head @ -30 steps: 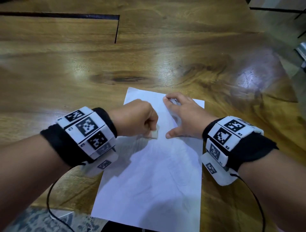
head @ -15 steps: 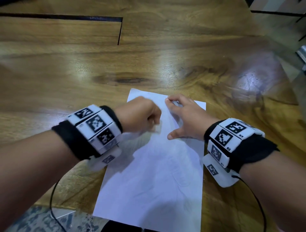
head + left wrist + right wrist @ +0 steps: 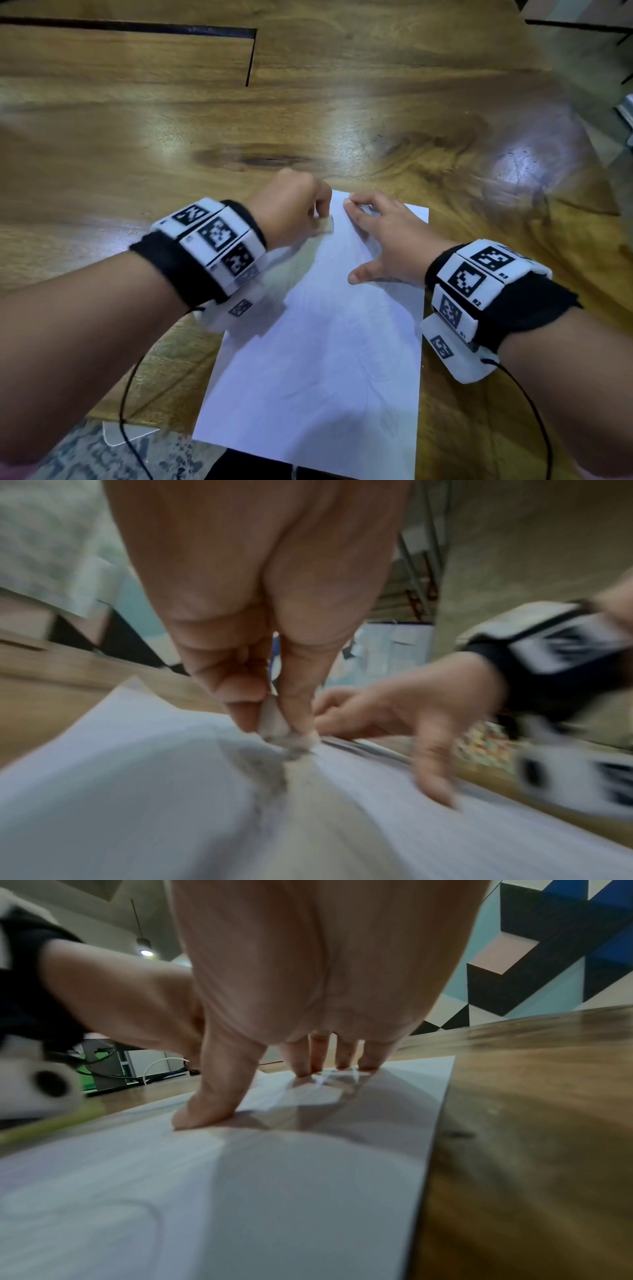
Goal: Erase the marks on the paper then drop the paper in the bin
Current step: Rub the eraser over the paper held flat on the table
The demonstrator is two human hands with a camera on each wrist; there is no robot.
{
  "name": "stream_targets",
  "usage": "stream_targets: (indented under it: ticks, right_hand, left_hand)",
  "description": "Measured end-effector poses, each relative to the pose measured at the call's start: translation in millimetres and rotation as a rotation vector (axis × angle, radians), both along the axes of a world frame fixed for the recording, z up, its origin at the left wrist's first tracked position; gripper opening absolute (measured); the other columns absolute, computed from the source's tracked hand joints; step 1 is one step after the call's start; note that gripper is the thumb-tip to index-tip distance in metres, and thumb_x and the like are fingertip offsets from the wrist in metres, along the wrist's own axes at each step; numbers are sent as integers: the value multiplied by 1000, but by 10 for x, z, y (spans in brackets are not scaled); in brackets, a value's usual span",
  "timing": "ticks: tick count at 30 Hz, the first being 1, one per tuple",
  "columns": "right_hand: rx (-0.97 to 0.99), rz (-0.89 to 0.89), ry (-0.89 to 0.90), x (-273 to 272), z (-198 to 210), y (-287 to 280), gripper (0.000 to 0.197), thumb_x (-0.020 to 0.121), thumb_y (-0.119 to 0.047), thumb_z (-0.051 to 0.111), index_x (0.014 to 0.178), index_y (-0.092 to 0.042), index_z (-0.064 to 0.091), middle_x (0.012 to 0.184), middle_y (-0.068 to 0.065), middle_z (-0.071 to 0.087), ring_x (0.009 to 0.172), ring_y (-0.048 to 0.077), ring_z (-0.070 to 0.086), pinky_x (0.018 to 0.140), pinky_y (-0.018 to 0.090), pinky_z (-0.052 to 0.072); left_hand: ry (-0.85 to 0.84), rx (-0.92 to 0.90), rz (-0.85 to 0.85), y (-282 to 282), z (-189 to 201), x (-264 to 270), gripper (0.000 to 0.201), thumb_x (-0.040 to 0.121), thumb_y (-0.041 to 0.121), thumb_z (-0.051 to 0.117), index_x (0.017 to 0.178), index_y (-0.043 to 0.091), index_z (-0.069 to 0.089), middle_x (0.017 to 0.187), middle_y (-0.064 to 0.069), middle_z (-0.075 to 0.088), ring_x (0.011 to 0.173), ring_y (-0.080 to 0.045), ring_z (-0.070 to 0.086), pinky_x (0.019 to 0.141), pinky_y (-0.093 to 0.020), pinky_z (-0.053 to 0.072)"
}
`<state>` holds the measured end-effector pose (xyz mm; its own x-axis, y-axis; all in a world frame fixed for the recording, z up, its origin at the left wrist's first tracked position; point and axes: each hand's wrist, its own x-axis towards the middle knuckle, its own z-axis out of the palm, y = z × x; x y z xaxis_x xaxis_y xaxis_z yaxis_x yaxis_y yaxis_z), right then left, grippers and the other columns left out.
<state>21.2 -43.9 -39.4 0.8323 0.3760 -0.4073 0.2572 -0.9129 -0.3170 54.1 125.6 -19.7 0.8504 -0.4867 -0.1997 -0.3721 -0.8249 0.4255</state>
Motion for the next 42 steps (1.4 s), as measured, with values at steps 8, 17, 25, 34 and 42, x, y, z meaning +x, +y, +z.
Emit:
stream_targets:
  ticks: [8, 17, 25, 34, 42]
  right_hand:
    - [2, 5, 6, -4, 11, 5, 108, 72, -48, 74, 151, -19, 6, 152, -9, 6, 139, 13, 9, 113, 24, 21]
    - [124, -91, 0, -15, -6, -14, 111, 62, -37, 85, 149, -17, 19, 153, -10, 15, 139, 10, 18, 106, 18, 19]
    - [91, -74, -17, 13, -41, -4, 110, 58, -40, 86, 145, -13, 25, 152, -7, 17, 139, 12, 20, 108, 20, 21]
    - [69, -50, -21, 5, -21, 11, 104, 59, -41, 85, 142, -13, 29, 151, -7, 18, 138, 16, 21, 109, 25, 25]
    - [49, -37, -17, 12, -29, 8, 109, 61, -43, 83, 146, -14, 22, 152, -5, 15, 139, 17, 17, 108, 23, 21]
  left_hand:
    - [117, 43, -109, 204, -48, -328, 5, 73, 15, 69, 74, 11, 65, 73, -3, 63, 67, -17, 47, 51, -8, 28]
    - [214, -37, 72, 113, 69, -86, 17, 66, 12, 75, 81, 16, 69, 58, 9, 58, 56, -9, 52, 60, -24, 41]
    - [39, -47, 48, -127, -24, -21, 7, 70, 15, 71, 77, 14, 68, 54, 15, 45, 68, -16, 50, 73, -24, 39]
    - [-64, -43, 96, -90, 69, 101, 9, 75, 10, 65, 83, 6, 67, 70, 0, 54, 72, -19, 51, 63, -22, 32]
    - [167, 43, -186, 35, -4, -174, 7, 73, 11, 67, 71, 17, 65, 56, 11, 52, 56, -5, 45, 54, -10, 34]
